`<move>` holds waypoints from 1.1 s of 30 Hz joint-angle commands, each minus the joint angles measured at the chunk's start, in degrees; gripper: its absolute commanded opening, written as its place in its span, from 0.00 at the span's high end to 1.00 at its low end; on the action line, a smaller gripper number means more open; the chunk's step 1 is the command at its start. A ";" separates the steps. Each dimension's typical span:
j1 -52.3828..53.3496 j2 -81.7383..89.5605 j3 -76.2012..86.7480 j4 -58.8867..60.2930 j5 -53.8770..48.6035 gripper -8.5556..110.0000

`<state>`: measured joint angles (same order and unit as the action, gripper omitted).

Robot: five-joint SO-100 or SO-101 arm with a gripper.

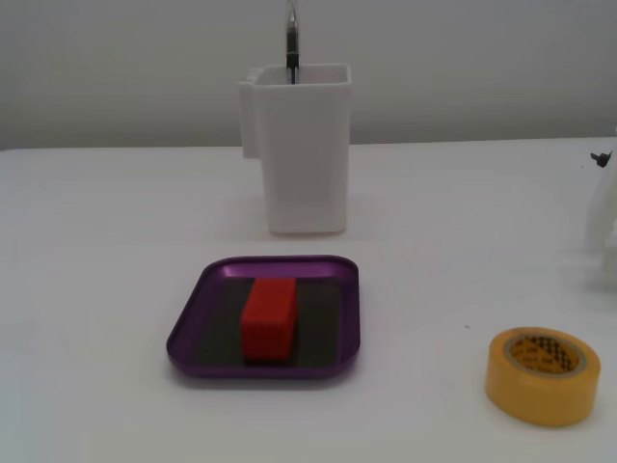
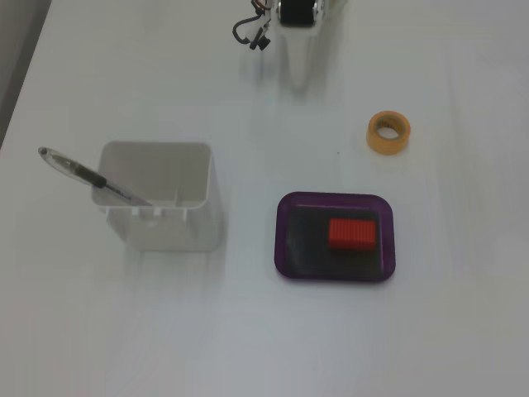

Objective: Remove the cube from the box.

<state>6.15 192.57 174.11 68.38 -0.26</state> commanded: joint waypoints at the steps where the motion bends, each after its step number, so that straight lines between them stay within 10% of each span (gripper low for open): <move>1: 0.44 2.72 -0.26 0.00 -0.35 0.93; 19: 0.09 -1.58 -26.28 -0.09 -2.37 0.91; 33: -11.60 -61.08 -61.96 0.18 -5.10 0.79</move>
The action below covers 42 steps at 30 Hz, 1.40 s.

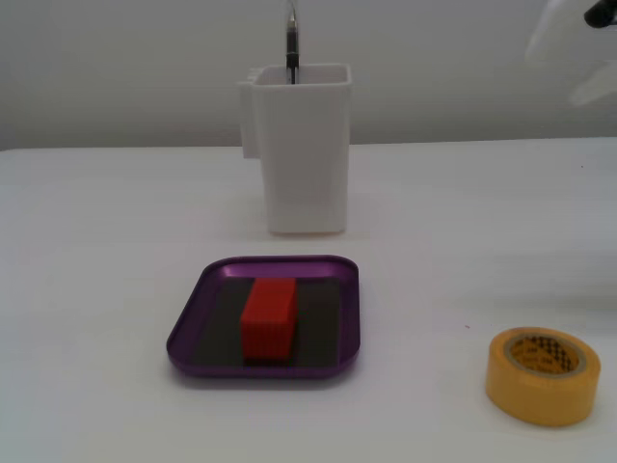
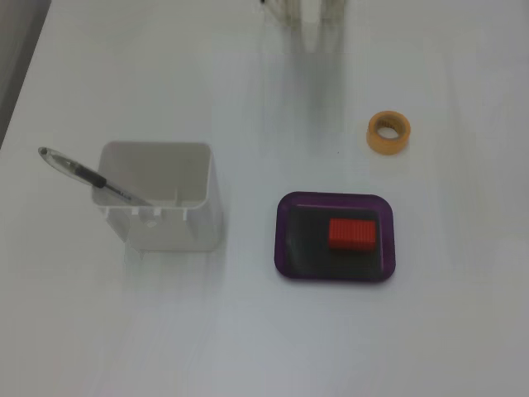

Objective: Remove the cube from the box.

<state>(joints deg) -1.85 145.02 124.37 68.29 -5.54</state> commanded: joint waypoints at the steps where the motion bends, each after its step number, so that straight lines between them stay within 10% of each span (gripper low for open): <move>1: -4.92 -18.28 -16.17 0.26 0.70 0.78; 20: -7.47 -82.18 -70.75 0.26 10.28 0.73; 42: -2.55 -95.27 -79.54 -0.53 9.58 0.73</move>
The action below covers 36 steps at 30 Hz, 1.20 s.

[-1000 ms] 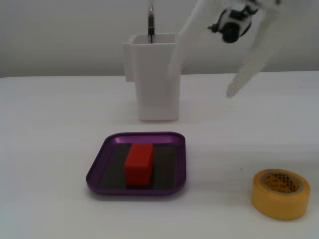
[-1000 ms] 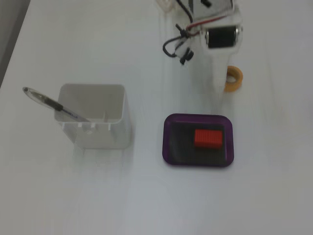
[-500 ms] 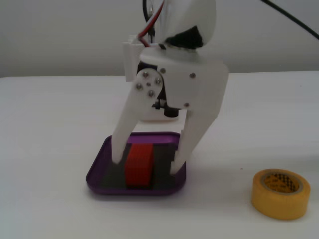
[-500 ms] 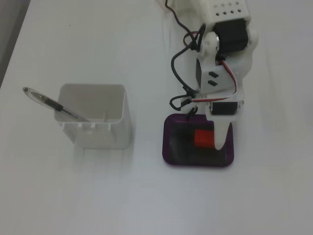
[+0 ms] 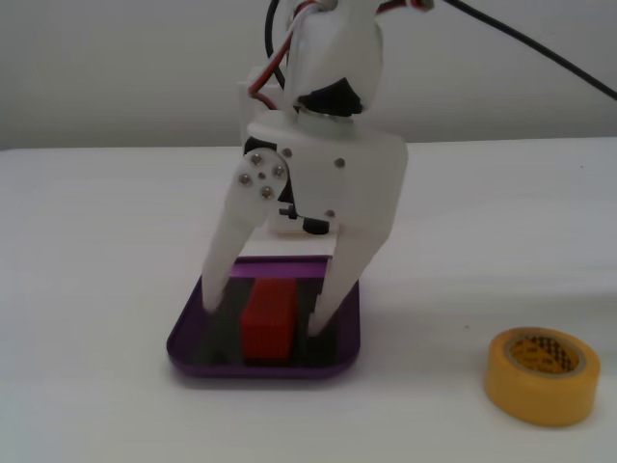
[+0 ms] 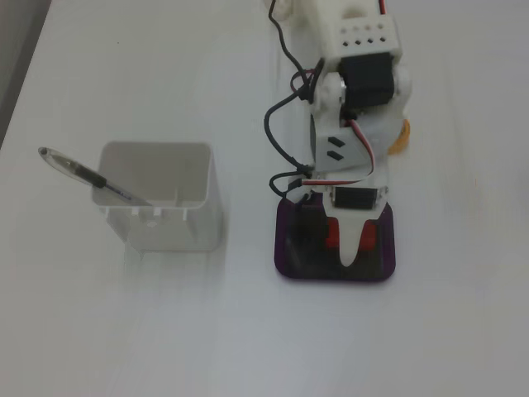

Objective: Remove the cube from the box.

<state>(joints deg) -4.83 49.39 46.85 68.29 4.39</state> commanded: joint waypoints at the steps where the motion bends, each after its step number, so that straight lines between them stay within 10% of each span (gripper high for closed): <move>1: 0.53 0.35 -2.02 -0.53 -0.35 0.73; 11: -0.44 -1.41 -1.93 -0.62 -0.44 0.94; 29: -3.96 17.49 -27.33 28.39 -3.69 0.93; 36: -3.34 30.59 -7.91 29.62 -10.28 0.93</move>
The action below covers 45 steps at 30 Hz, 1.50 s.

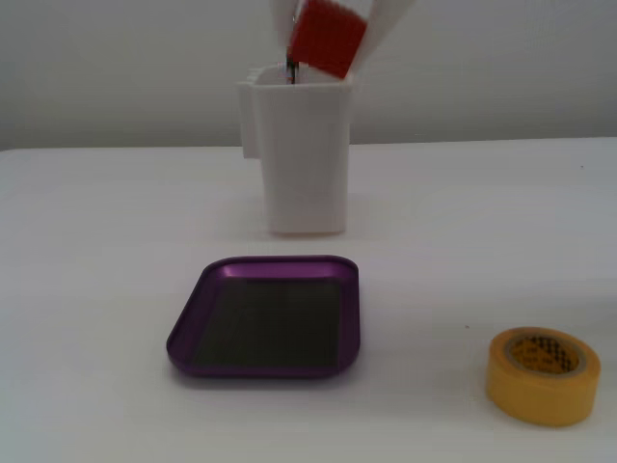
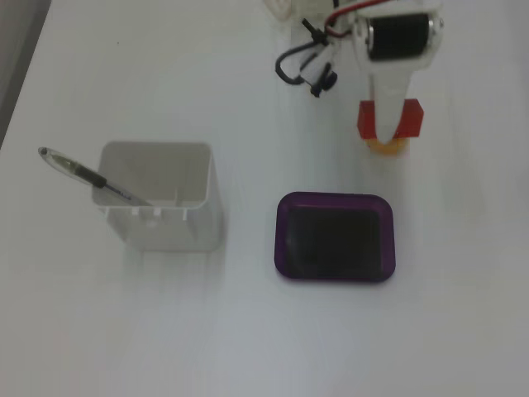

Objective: Remove the cube from the box.

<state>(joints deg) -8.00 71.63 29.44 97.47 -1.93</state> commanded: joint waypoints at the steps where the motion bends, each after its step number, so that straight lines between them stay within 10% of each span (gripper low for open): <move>1: -0.09 10.37 14.94 0.35 -5.80 0.93; 22: 16.52 38.41 88.24 -38.06 -15.12 0.93; 45: 15.91 37.62 95.19 -49.83 -5.89 0.88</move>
<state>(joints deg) 7.82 107.14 124.01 47.64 -7.91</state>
